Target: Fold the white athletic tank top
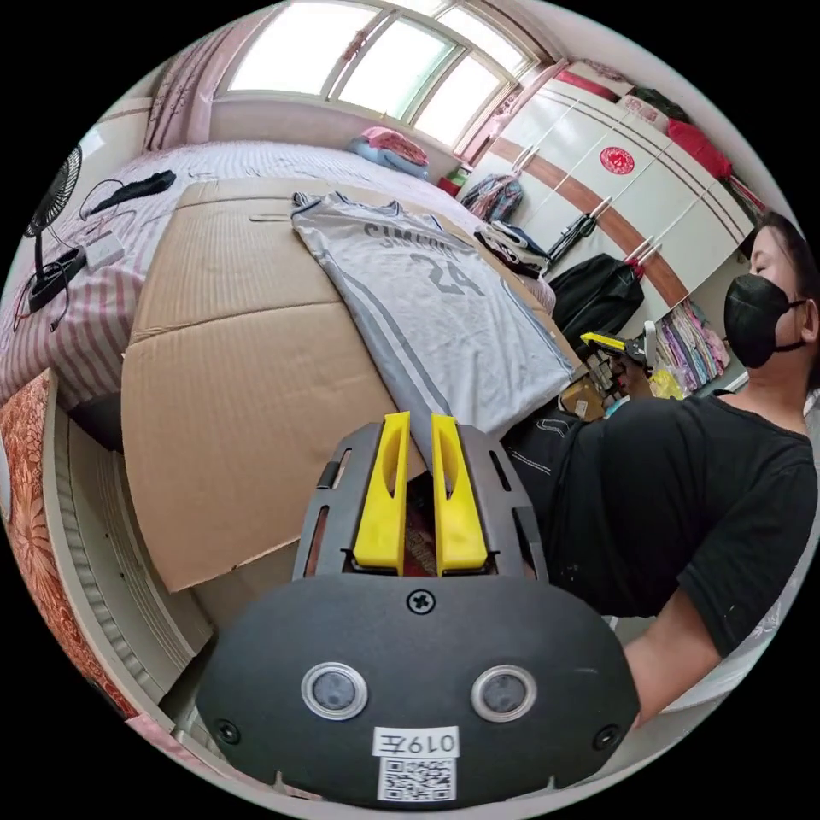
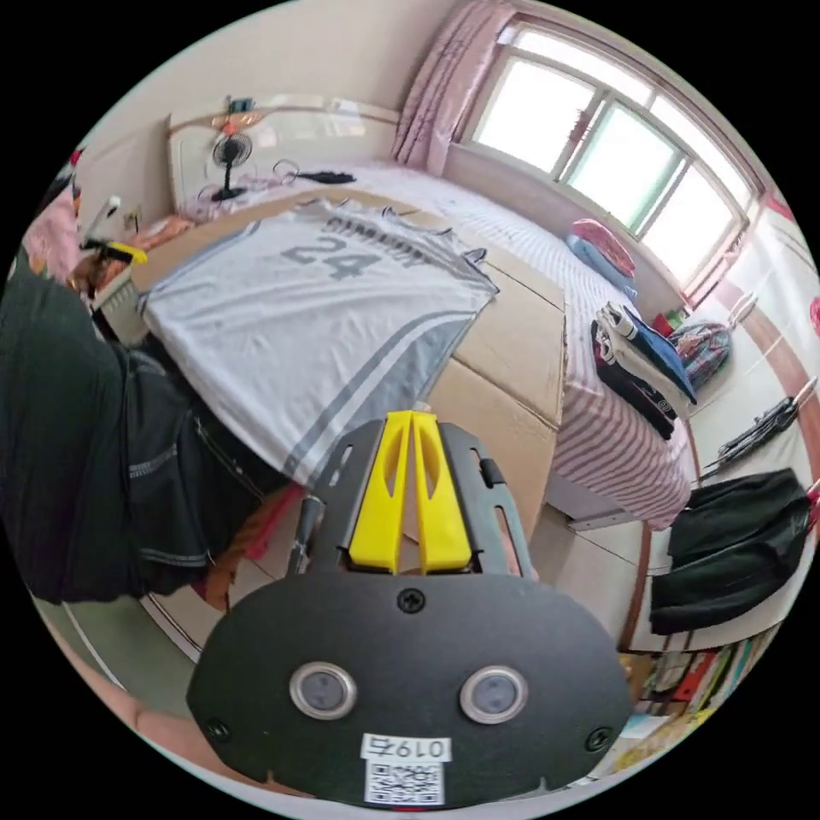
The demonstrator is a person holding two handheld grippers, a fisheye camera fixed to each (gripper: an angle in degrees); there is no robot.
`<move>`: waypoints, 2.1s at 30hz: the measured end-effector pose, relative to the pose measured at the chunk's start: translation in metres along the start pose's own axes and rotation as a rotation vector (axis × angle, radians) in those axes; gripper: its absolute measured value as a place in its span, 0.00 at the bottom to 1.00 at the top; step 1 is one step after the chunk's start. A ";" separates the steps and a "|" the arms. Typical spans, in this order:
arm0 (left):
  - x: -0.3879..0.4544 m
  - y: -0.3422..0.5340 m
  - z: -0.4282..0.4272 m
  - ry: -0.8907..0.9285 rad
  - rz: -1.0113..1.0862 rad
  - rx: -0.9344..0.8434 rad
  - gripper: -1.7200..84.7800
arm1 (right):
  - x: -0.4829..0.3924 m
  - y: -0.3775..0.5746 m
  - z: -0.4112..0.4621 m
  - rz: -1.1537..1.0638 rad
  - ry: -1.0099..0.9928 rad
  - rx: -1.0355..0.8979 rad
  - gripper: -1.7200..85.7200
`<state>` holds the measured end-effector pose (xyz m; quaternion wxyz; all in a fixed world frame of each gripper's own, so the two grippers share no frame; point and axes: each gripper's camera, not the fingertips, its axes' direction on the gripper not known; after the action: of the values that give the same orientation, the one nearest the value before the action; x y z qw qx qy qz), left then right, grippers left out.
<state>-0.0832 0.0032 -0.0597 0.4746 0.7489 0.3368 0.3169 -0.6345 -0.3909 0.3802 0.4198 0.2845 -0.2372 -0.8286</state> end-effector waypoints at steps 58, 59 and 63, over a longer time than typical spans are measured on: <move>-0.254 -0.029 0.284 0.191 -0.342 -0.117 0.10 | 0.057 -0.025 0.486 0.429 -0.732 -0.240 0.05; -0.258 -0.029 0.291 0.211 -0.347 -0.114 0.10 | 0.054 -0.026 0.489 0.421 -0.729 -0.247 0.04; -0.260 -0.022 0.306 0.187 -0.350 -0.116 0.07 | 0.054 -0.031 0.486 0.418 -0.702 -0.257 0.02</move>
<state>0.0061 -0.3514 -0.2272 0.5316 0.6174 0.4858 0.3166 -1.0036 -0.3446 0.6985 0.5046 -0.1234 -0.3128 -0.7952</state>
